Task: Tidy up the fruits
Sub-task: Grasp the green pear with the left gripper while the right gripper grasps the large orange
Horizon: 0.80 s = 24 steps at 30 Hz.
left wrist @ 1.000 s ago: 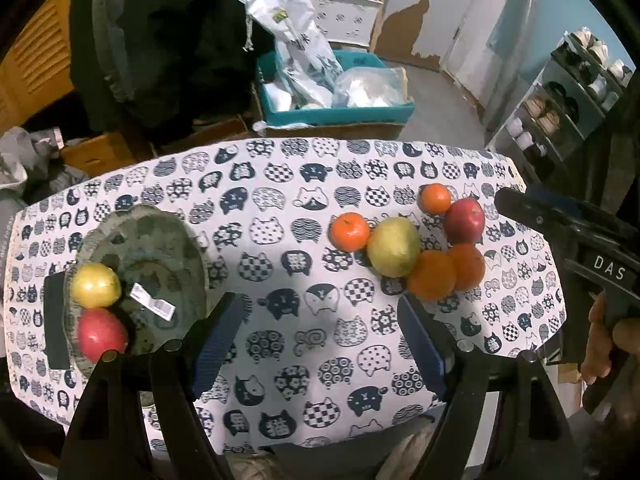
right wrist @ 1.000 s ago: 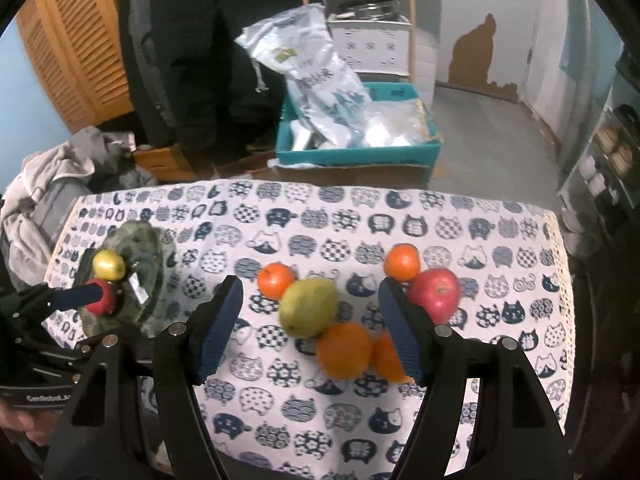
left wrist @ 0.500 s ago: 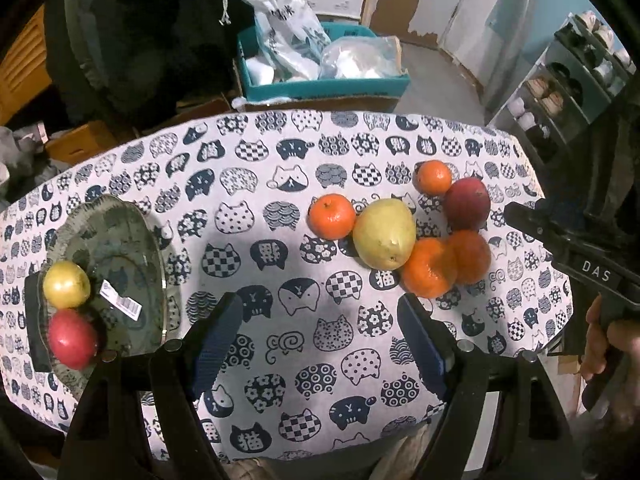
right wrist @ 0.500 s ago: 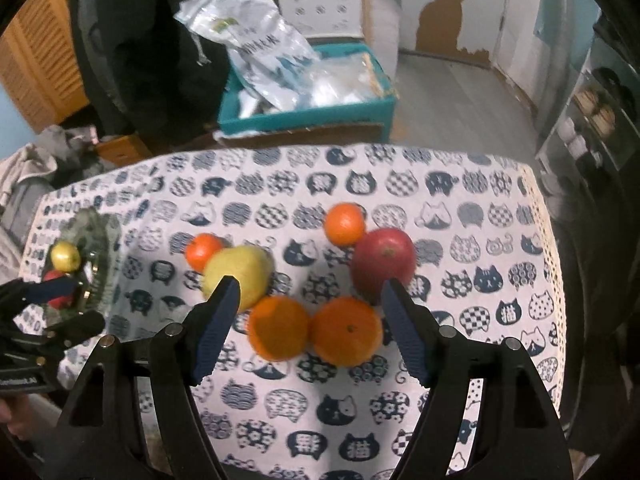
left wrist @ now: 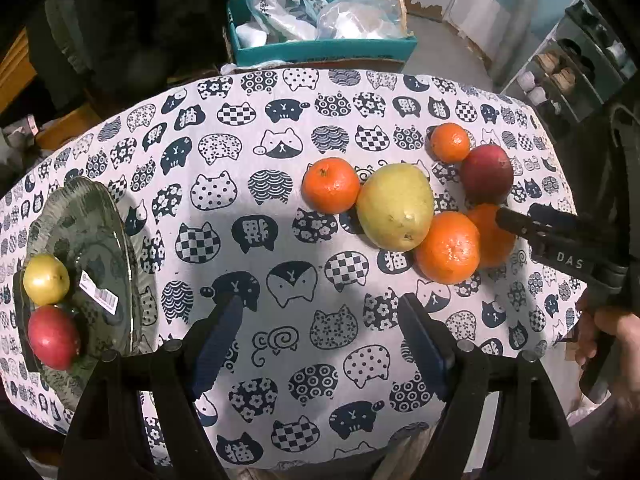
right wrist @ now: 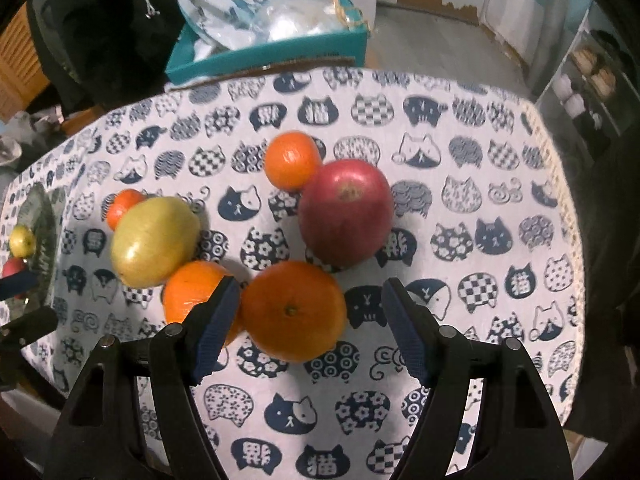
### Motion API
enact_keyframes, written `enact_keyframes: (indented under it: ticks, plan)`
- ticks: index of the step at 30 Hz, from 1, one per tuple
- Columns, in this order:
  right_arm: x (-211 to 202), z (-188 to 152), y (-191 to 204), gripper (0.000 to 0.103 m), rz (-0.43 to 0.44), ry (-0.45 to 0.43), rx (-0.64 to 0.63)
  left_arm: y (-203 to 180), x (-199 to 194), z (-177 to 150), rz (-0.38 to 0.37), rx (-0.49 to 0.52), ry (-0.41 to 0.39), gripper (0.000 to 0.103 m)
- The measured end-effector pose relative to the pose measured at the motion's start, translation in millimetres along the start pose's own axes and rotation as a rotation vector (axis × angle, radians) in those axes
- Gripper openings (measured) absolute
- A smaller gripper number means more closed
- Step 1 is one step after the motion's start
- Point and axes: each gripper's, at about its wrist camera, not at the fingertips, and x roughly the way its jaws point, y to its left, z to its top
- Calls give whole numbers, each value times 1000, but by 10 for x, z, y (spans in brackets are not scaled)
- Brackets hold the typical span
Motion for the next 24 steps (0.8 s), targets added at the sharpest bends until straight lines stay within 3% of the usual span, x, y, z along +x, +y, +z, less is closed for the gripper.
enact_keyframes:
  ticks: [14, 24]
  plan:
    - [266, -37, 39, 74, 62, 63, 32, -27, 192, 128, -10, -27, 31, 81]
    - [325, -20, -24, 75, 84, 106, 50, -50, 342, 292, -98, -121, 52, 81]
